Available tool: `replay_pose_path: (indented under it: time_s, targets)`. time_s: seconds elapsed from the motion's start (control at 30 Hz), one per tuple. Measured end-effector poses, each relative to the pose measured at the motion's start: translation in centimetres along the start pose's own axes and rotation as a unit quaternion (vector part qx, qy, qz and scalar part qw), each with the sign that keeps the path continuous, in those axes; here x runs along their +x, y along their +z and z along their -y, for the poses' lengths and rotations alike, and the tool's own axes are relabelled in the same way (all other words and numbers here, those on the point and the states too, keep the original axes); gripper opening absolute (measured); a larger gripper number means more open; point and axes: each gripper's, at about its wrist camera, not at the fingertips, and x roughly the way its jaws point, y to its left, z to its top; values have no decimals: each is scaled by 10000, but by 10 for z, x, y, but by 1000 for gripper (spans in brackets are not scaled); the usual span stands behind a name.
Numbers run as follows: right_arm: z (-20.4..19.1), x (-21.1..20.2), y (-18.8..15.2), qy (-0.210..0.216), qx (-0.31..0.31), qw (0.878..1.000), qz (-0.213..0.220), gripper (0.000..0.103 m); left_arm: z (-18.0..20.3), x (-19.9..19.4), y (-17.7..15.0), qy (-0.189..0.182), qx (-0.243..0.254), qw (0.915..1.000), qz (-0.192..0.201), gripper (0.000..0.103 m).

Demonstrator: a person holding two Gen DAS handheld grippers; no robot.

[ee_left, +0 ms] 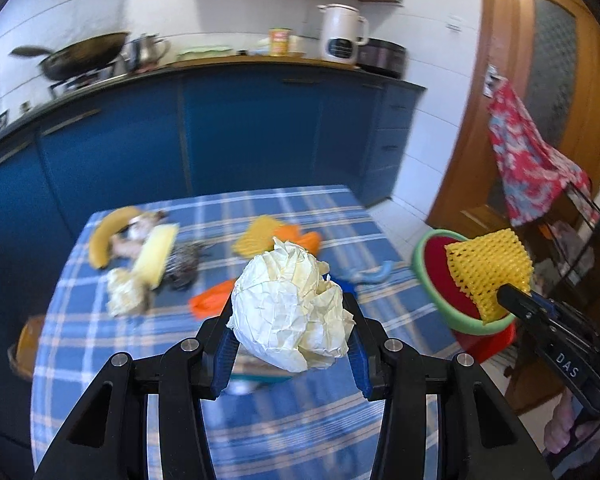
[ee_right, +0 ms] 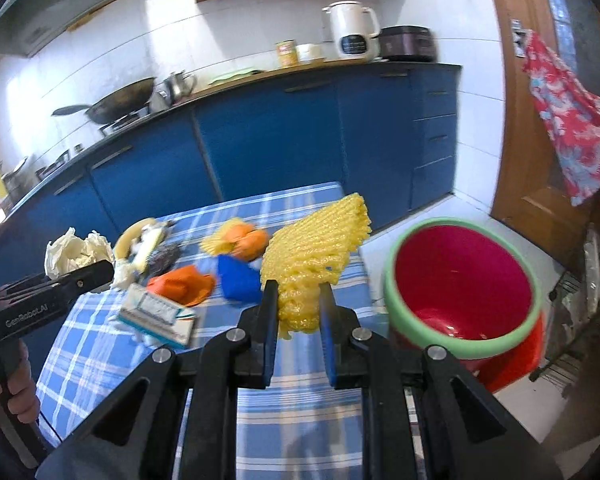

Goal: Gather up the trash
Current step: 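Carry the paper and foam net to the red bucket while both tools open to drop them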

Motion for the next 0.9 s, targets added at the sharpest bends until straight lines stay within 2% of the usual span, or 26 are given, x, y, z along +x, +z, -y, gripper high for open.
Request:
replay_pose_path:
  time_s: [0.37, 0.6, 0.8, 0.87, 0.9]
  targets:
    - [83, 16, 3, -566, 584, 9966, -126, 22, 77, 46, 24, -461, 503, 9975, -178, 49]
    - [135, 41, -4, -827, 950, 9913, -387, 23, 122, 79, 27, -692, 756, 9941, -359, 49]
    - [166, 56, -13, -879, 1231, 9872, -513, 29, 153, 105, 26, -864, 945, 9905, -503, 49]
    - [173, 58, -15, -885, 1277, 9866, -489, 36, 163, 114, 27, -924, 1004, 9891, -546, 49]
    - [175, 57, -15, -902, 1285, 9865, -466, 42, 167, 119, 26, -950, 1030, 9885, -565, 49]
